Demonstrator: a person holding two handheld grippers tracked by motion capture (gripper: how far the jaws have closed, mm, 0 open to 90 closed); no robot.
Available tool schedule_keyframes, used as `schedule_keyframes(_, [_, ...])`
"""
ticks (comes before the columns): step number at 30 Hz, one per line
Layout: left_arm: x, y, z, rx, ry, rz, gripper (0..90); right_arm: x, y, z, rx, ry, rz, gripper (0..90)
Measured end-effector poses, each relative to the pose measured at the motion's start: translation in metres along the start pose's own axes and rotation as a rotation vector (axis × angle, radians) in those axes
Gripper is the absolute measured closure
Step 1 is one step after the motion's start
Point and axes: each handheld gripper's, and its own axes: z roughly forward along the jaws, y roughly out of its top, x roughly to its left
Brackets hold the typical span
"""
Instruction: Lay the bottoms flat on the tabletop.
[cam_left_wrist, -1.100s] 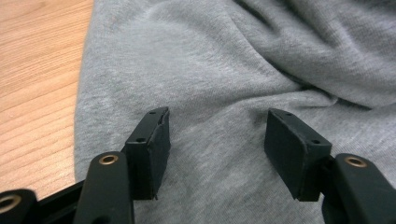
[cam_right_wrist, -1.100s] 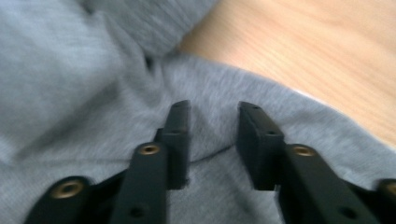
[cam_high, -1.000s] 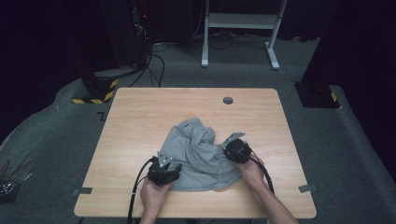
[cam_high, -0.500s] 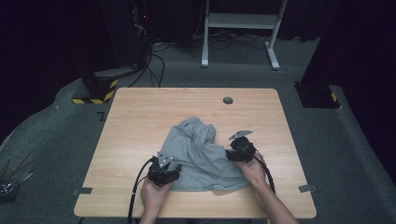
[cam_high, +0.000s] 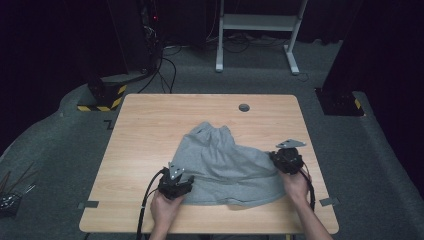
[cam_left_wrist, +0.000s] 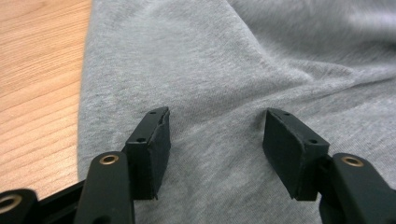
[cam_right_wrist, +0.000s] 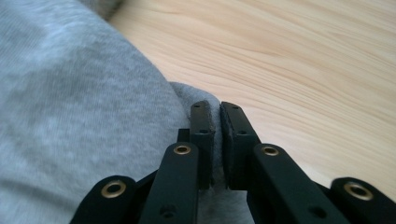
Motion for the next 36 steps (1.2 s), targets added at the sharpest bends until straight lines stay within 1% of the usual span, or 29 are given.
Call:
schedule_keyframes(1, [0.000,0.000,0.000,0.000,0.000,-0.001,41.7,-0.005,-0.003,0.001,0.021,-0.007,0.013,83.0])
schedule_keyframes(3, [0.000,0.000,0.000,-0.001,0.000,-0.002,41.9,-0.009,-0.007,0.008,0.092,0.009,0.015,79.3])
schedule_keyframes(4, [0.000,0.000,0.000,0.000,0.000,0.000,41.9,-0.008,-0.008,0.009,0.087,0.016,0.010,74.1])
schedule_keyframes(5, [0.000,0.000,0.000,0.000,0.000,0.000,41.9,-0.006,-0.007,0.008,0.059,0.035,0.014,67.6])
schedule_keyframes(6, [0.000,0.000,0.000,0.000,0.000,0.001,41.9,-0.003,-0.004,0.006,0.017,0.058,0.018,64.1])
schedule_keyframes(8, [0.000,0.000,0.000,0.002,0.000,0.001,41.9,0.007,0.009,0.004,-0.059,0.099,0.024,54.5])
schedule_keyframes(9, [0.000,0.000,0.000,0.002,0.000,0.001,41.9,0.007,0.009,0.004,-0.059,0.099,0.024,54.5])
schedule_keyframes(10, [0.000,0.000,0.000,-0.002,0.001,-0.003,41.9,0.014,0.023,0.010,-0.089,0.137,0.032,47.1])
schedule_keyframes(12, [0.000,0.000,0.000,-0.001,0.000,-0.001,41.9,0.019,0.034,0.019,-0.087,0.190,0.045,44.4])
schedule_keyframes(13, [0.000,0.000,0.000,-0.001,0.001,-0.002,41.9,0.022,0.040,0.028,-0.072,0.223,0.048,44.1])
schedule_keyframes(14, [0.000,0.000,0.000,-0.001,0.001,-0.002,41.8,0.022,0.040,0.028,-0.072,0.223,0.048,44.1])
schedule_keyframes(15, [0.000,0.000,0.000,-0.001,0.001,-0.001,41.9,0.031,0.044,0.039,-0.030,0.303,0.032,59.9])
schedule_keyframes(16, [0.000,0.000,0.000,-0.001,0.001,-0.001,41.8,0.037,0.045,0.042,-0.003,0.345,-0.007,72.5])
schedule_keyframes(17, [0.000,0.000,0.000,-0.002,0.001,-0.001,41.8,0.045,0.045,0.042,0.017,0.363,-0.044,81.3])
schedule_keyframes(19, [0.000,0.000,0.000,-0.001,0.001,-0.002,41.8,0.056,0.046,0.035,0.009,0.391,-0.107,85.5])
schedule_keyframes(20, [0.000,0.000,0.000,-0.001,0.001,-0.001,41.8,0.063,0.046,0.028,-0.001,0.398,-0.129,85.8])
schedule_keyframes(22, [0.000,0.000,0.000,-0.001,0.000,0.000,41.8,0.080,0.044,0.013,-0.026,0.397,-0.200,86.0])
schedule_keyframes(23, [0.000,0.000,0.000,-0.002,0.001,-0.001,41.8,0.088,0.042,0.009,-0.036,0.391,-0.241,85.9])
schedule_keyframes(24, [0.000,0.000,0.000,-0.002,0.001,-0.001,41.8,0.099,0.038,0.005,-0.042,0.385,-0.293,85.9])
schedule_keyframes(25, [0.000,0.000,0.000,-0.002,0.001,-0.001,41.8,0.114,0.030,0.003,-0.035,0.394,-0.344,85.7])
schedule_keyframes(27, [0.000,0.000,0.000,-0.001,0.000,0.000,41.8,0.131,0.017,0.009,0.000,0.418,-0.397,84.6])
schedule_keyframes(28, [0.000,0.000,0.000,-0.002,0.001,-0.001,41.8,0.138,0.011,0.014,0.026,0.431,-0.403,82.7])
schedule_keyframes(29, [0.000,0.000,0.000,-0.002,0.001,-0.001,41.8,0.140,0.007,0.017,0.032,0.433,-0.400,79.7])
schedule_keyframes(31, [0.000,0.000,0.000,-0.001,0.001,0.000,41.8,0.137,0.007,0.016,0.029,0.445,-0.364,72.1])
schedule_keyframes(32, [0.000,0.000,0.000,-0.001,0.001,0.000,41.8,0.137,0.007,0.016,0.029,0.445,-0.364,72.1])
schedule_keyframes(33, [0.000,0.000,0.000,-0.001,0.000,0.000,41.8,0.130,0.012,0.009,0.012,0.413,-0.356,63.1])
schedule_keyframes(34, [0.000,0.000,0.000,-0.001,0.000,0.000,41.8,0.130,0.012,0.009,0.012,0.413,-0.356,63.1])
schedule_keyframes(35, [0.000,0.000,0.000,0.000,0.000,0.001,41.8,0.119,0.016,-0.002,-0.024,0.397,-0.321,60.4])
schedule_keyframes(36, [0.000,0.000,0.000,0.000,0.001,0.000,41.8,0.113,0.017,-0.005,-0.040,0.392,-0.298,59.8])
